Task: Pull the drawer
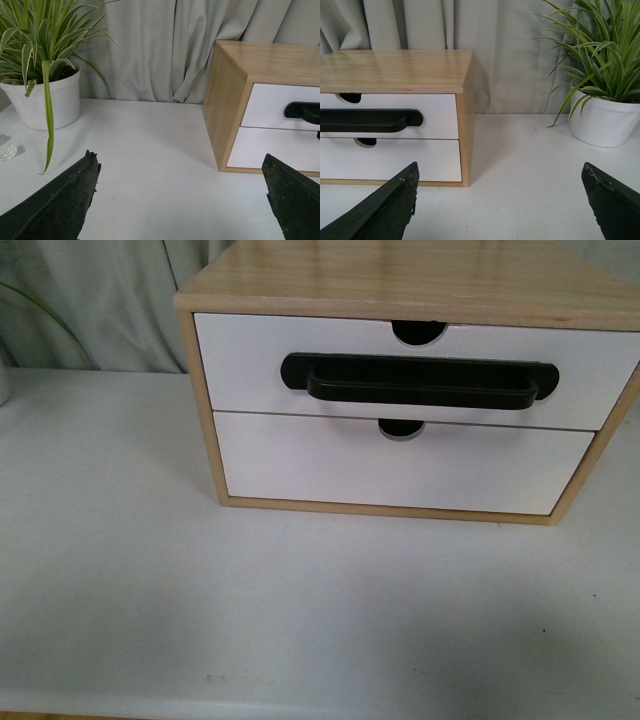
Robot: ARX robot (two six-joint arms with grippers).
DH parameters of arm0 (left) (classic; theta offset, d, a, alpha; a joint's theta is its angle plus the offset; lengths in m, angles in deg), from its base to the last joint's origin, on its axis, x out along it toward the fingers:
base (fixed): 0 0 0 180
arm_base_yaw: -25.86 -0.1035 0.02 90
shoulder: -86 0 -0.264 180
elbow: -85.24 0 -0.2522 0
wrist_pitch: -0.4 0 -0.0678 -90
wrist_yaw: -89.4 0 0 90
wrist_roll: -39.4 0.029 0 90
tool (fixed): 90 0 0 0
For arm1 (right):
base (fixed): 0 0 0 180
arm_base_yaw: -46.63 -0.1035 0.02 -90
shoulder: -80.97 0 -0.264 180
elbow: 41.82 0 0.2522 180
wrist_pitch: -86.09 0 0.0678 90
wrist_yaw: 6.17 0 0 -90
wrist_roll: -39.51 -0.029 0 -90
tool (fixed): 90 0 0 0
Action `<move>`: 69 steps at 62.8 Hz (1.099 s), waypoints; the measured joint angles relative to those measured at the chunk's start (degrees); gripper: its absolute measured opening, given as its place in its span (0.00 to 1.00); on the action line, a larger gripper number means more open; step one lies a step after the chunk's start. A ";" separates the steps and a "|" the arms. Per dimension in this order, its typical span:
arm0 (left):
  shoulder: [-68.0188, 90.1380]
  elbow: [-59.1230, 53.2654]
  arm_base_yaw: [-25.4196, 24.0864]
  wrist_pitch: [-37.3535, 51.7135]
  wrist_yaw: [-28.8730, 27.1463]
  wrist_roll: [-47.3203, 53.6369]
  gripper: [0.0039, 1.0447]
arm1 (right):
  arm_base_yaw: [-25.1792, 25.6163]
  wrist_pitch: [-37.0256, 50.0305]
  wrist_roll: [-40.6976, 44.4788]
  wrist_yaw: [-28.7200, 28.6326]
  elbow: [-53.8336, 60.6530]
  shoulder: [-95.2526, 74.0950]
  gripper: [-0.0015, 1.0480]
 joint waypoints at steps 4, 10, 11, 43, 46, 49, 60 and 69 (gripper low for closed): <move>0.00 0.00 0.00 0.00 0.00 0.00 0.94 | 0.00 0.00 0.00 0.00 0.00 0.00 0.91; 0.00 0.00 0.00 0.00 0.00 0.00 0.94 | 0.00 0.00 0.00 0.02 0.00 0.00 0.91; 0.00 0.00 0.00 0.00 0.00 0.00 0.94 | 0.00 0.00 0.00 0.00 0.00 0.00 0.91; 0.00 0.00 0.00 0.00 0.00 0.00 0.94 | 0.00 0.00 0.00 0.00 0.00 0.00 0.91; 0.00 0.00 0.00 0.00 0.00 0.00 0.94 | 0.00 0.00 0.00 0.00 0.00 0.00 0.91; 0.00 0.00 0.00 0.00 0.00 0.00 0.94 | 0.00 0.00 0.00 0.00 0.00 0.00 0.91; 0.00 0.00 0.00 0.00 0.00 0.00 0.94 | 0.00 0.00 0.00 0.00 0.00 0.00 0.91; 0.00 0.00 0.00 0.00 0.00 0.00 0.94 | 0.00 0.00 0.00 0.02 0.00 0.00 0.91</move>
